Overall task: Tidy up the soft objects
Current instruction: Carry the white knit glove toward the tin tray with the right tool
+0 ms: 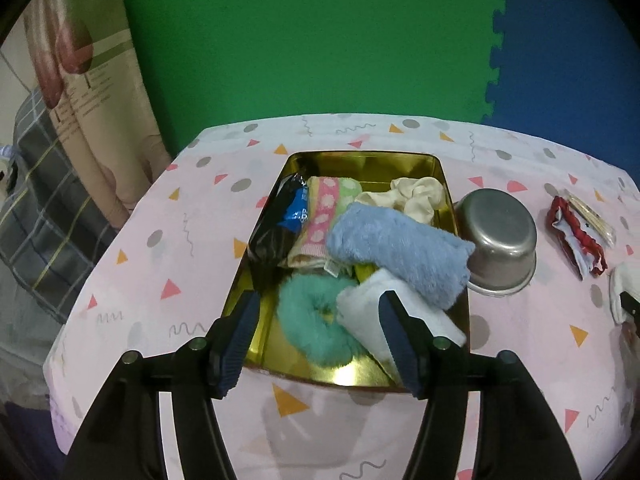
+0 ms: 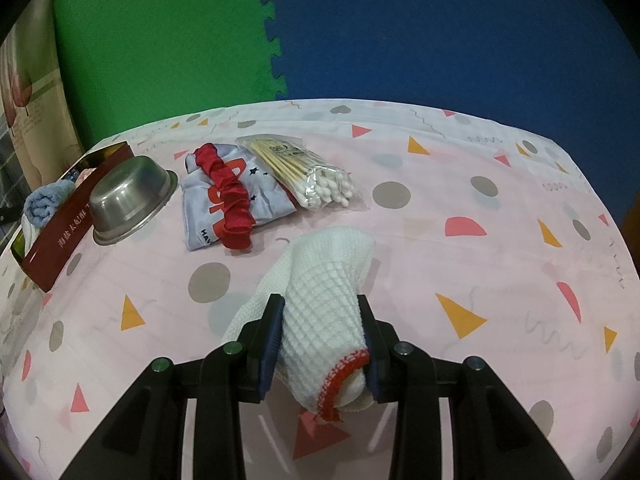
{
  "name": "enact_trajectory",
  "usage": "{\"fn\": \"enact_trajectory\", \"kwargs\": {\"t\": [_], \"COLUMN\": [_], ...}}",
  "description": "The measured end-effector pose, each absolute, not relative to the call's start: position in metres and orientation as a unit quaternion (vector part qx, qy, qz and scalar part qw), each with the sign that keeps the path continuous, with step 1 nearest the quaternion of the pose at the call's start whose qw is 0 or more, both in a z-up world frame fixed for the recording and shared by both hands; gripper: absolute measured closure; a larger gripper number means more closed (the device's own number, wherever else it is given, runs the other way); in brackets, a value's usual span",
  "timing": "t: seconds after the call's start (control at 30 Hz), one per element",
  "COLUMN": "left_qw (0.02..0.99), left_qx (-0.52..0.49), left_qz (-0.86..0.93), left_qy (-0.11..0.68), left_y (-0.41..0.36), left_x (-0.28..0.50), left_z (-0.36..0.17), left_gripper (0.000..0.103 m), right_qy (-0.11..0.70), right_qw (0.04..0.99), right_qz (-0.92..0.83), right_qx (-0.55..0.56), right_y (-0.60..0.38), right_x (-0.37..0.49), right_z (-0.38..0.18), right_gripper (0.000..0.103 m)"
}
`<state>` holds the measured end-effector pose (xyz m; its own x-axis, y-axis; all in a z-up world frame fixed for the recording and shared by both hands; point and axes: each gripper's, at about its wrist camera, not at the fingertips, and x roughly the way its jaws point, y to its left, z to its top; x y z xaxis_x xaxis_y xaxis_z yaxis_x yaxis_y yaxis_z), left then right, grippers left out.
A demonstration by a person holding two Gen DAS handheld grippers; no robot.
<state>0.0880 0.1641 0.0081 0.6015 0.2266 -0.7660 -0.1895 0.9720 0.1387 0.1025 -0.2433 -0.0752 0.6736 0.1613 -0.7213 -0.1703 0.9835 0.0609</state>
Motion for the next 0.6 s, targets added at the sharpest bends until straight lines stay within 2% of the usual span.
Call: {"fn": "enact_trajectory", "kwargs": {"t": [0.6], "left_qw": [0.892], "left_qx": [0.002], "left_qz": [0.158], "left_qy": [0.423], "left_y": [0.18], "left_x": [0.059], "left_z": [-0.009], "left_gripper": [0.036], "right_qy": [0.393], "right_qw": [0.917], "right_qz": [0.065], "right_qx": [-0.017], "right_y": [-0.238], "right_x": [0.1], "right_z": [-0.073], "right_gripper": [0.067]}}
